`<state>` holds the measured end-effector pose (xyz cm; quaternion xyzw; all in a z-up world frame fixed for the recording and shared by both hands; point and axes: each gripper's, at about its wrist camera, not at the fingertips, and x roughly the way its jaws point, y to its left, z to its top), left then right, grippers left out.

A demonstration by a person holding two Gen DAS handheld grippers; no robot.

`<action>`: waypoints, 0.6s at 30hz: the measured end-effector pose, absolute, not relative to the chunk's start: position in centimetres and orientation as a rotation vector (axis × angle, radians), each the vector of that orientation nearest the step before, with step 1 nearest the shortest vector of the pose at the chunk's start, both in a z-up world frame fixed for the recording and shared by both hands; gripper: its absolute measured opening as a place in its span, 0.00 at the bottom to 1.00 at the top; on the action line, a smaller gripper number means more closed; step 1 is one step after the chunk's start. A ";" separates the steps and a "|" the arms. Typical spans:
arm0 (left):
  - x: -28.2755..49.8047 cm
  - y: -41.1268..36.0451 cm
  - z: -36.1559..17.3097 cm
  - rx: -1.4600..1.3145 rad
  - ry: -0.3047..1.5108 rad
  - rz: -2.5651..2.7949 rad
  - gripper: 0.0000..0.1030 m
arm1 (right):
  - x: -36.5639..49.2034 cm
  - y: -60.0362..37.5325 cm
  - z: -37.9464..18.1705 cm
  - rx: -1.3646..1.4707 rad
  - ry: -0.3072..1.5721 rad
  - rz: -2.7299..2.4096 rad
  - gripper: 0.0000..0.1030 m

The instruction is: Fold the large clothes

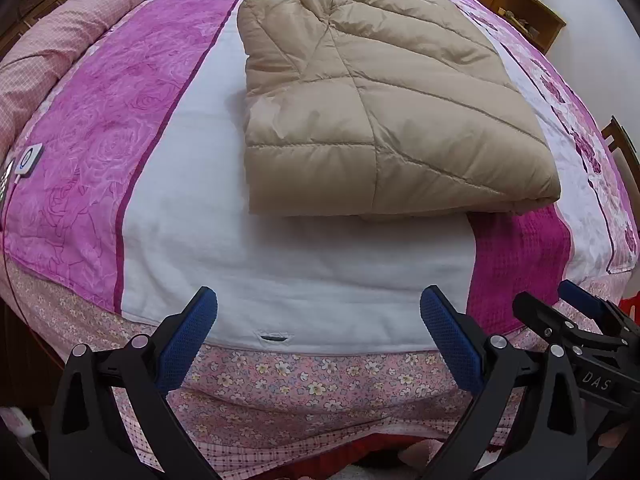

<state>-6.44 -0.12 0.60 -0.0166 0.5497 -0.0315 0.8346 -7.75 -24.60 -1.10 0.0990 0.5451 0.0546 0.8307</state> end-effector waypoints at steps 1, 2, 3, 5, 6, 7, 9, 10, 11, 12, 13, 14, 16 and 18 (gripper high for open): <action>-6.5 -0.2 0.6 -0.033 1.164 -0.065 0.94 | -7.8 -24.6 -1.1 0.210 1.156 0.116 0.95; -6.5 -0.2 0.6 -0.031 1.164 -0.065 0.94 | -7.8 -24.6 -1.1 0.211 1.156 0.115 0.95; -6.5 -0.3 0.6 -0.030 1.164 -0.064 0.94 | -7.8 -24.6 -1.1 0.212 1.156 0.115 0.95; -6.5 -0.3 0.6 -0.028 1.163 -0.061 0.94 | -7.7 -24.6 -1.1 0.210 1.156 0.117 0.95; -6.5 -0.4 0.6 -0.029 1.163 -0.060 0.94 | -7.7 -24.7 -1.1 0.210 1.156 0.117 0.95; -6.5 -0.4 0.6 -0.029 1.163 -0.060 0.94 | -7.8 -24.7 -1.2 0.209 1.156 0.117 0.95; -6.5 -0.4 0.6 -0.030 1.165 -0.063 0.94 | -7.8 -24.6 -1.2 0.207 1.156 0.118 0.95; -6.5 -0.4 0.6 -0.030 1.166 -0.064 0.94 | -7.8 -24.6 -1.2 0.206 1.156 0.118 0.95; -6.5 -0.3 0.6 -0.030 1.166 -0.065 0.94 | -7.8 -24.6 -1.2 0.207 1.157 0.118 0.95; -6.5 -0.3 0.5 -0.029 1.166 -0.066 0.94 | -7.8 -24.5 -1.2 0.206 1.157 0.118 0.95; -6.5 -0.3 0.6 -0.028 1.166 -0.066 0.94 | -7.8 -24.5 -1.2 0.206 1.157 0.117 0.95; -6.5 -0.3 0.6 -0.027 1.166 -0.065 0.94 | -7.8 -24.5 -1.2 0.206 1.158 0.117 0.95; -6.5 -0.3 0.6 -0.026 1.164 -0.063 0.94 | -7.8 -24.5 -1.3 0.205 1.158 0.119 0.95; -6.5 -0.5 0.6 -0.022 1.161 -0.064 0.94 | -7.8 -24.4 -1.3 0.205 1.158 0.120 0.95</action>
